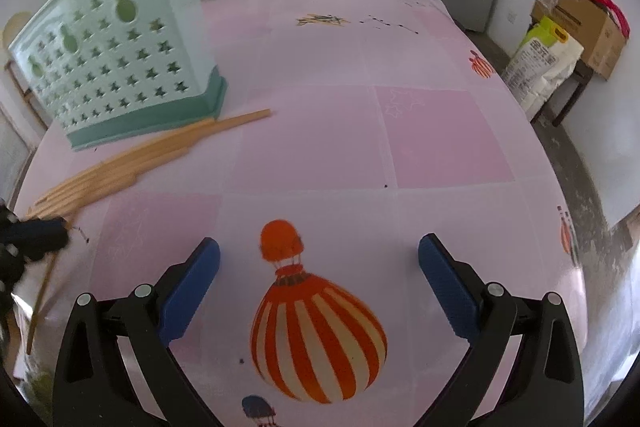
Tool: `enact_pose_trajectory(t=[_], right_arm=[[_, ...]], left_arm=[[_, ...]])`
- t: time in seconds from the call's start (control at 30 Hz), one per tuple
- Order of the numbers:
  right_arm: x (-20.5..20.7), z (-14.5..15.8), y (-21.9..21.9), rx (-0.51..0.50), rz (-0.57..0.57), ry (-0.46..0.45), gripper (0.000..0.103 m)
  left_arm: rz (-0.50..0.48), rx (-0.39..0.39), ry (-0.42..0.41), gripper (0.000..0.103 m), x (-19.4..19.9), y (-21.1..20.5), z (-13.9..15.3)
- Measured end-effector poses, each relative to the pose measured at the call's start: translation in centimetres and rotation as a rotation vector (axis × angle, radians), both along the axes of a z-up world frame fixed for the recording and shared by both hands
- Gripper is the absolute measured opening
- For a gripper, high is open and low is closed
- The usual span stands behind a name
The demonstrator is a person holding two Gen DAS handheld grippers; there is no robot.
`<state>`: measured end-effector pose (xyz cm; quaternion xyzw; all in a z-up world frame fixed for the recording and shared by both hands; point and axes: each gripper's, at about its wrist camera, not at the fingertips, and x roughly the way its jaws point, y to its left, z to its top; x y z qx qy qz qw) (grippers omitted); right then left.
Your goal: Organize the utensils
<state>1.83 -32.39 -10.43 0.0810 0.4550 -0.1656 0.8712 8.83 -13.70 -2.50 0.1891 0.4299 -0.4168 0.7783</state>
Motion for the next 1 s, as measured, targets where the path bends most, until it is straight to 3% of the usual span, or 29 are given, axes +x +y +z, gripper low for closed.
enact_pose_trajectory(t=[0.13, 0.3, 0.53, 0.67, 1.0], right_arm=[[-0.1, 1.9, 1.6, -0.011, 0.09, -0.073, 0.097], [1.5, 4.1, 6.8, -0.047, 0.374, -0.151, 0.092], [5.1, 4.2, 16.7, 0.046, 0.863, -0.139, 0.059], [6.7, 3.6, 21.7, 0.03, 1.101, -0.106, 0.044], [8.8, 1.3, 29.0, -0.047, 1.418, 0.025, 0.026]], left_arm=[[0.154, -0.137, 0.04, 0.005, 0.5, 4.9, 2.2], [0.379, -0.293, 0.087, 0.005, 1.0, 12.2, 4.3], [0.609, -0.416, 0.005, 0.005, 0.7, 20.1, 7.5], [0.674, -0.462, -0.032, 0.005, 0.3, 23.0, 8.7], [0.752, -0.48, -0.045, 0.005, 0.2, 25.6, 8.0]])
